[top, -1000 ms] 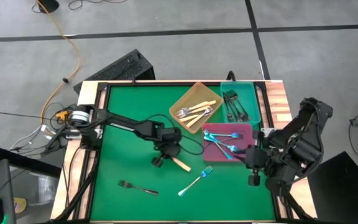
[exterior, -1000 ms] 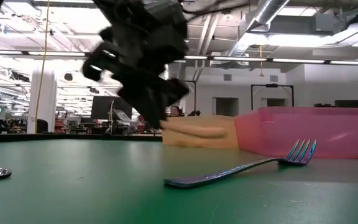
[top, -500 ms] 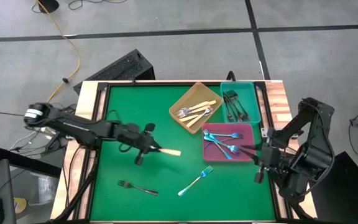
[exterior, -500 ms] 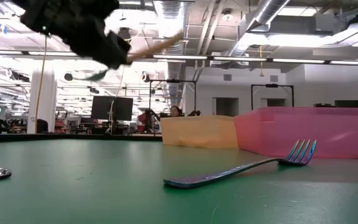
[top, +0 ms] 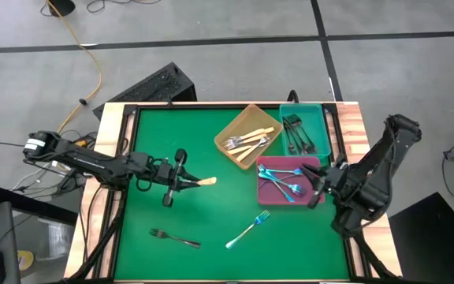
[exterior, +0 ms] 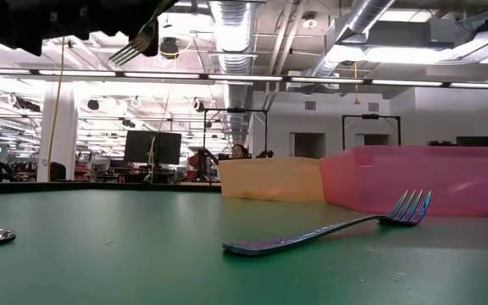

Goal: Sort silverware by color (type)
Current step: Put the orange fork into the orange bin

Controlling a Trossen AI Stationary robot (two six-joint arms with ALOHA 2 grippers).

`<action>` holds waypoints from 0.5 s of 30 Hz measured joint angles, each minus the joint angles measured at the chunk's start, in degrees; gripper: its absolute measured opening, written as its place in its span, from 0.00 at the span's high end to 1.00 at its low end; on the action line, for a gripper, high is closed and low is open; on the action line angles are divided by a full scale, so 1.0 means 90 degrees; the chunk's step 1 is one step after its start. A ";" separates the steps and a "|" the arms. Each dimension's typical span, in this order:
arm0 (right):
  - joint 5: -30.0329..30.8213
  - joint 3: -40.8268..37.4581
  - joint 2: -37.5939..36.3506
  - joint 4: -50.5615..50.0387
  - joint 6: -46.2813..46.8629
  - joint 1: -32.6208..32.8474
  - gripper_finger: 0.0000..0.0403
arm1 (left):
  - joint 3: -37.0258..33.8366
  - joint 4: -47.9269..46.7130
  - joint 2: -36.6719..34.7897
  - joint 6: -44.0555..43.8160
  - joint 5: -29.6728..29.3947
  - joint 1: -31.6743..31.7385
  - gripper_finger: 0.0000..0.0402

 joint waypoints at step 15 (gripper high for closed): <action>-0.3058 -0.1135 -0.0268 0.5548 -0.4653 -0.1123 0.82 | 0.0288 0.1445 0.1362 -0.0005 0.0300 0.0005 0.94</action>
